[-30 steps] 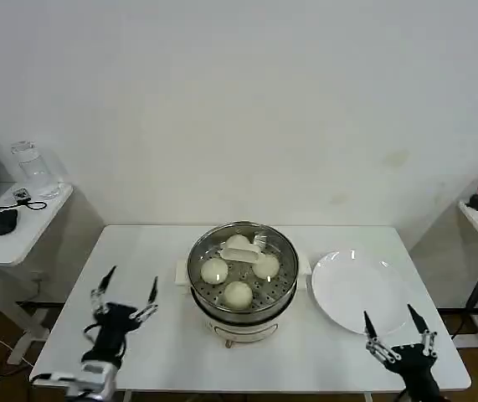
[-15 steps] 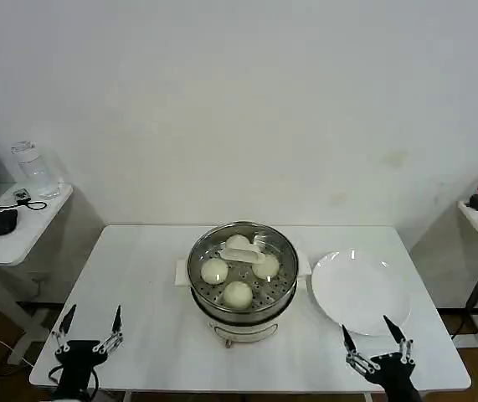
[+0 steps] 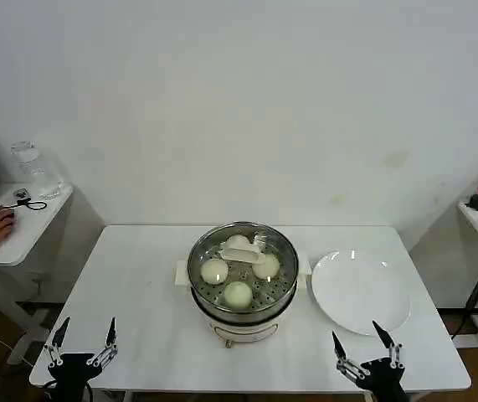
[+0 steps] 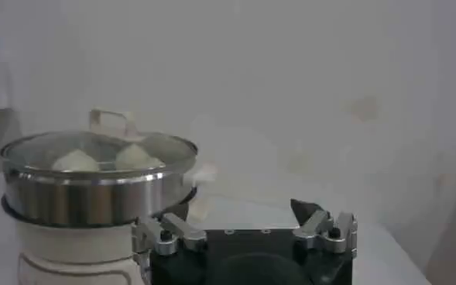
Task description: Take steamed baozi put them in steamer then cover it.
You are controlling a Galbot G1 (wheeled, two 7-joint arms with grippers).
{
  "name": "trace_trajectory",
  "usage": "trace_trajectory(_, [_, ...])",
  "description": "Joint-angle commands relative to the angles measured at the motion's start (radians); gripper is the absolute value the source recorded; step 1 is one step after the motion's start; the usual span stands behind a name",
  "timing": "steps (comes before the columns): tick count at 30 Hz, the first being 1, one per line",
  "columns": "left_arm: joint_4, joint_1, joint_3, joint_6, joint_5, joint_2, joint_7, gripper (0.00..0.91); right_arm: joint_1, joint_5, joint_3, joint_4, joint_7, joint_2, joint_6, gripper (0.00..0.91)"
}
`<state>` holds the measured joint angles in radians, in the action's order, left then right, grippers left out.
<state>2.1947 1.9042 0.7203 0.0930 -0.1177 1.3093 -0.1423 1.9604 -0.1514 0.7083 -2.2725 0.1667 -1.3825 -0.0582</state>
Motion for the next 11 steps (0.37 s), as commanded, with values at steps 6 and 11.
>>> trace_trajectory(6, [0.001,0.036,-0.002,-0.02,0.027,0.002,0.019,0.907,0.01,0.002,-0.024,-0.016,-0.025,0.006,0.043,0.907])
trace_trajectory(11, [0.007,0.038,-0.007,-0.027,0.034,0.007,0.02,0.907,0.012,-0.002,-0.033,-0.015,-0.027,0.006,0.052,0.907])
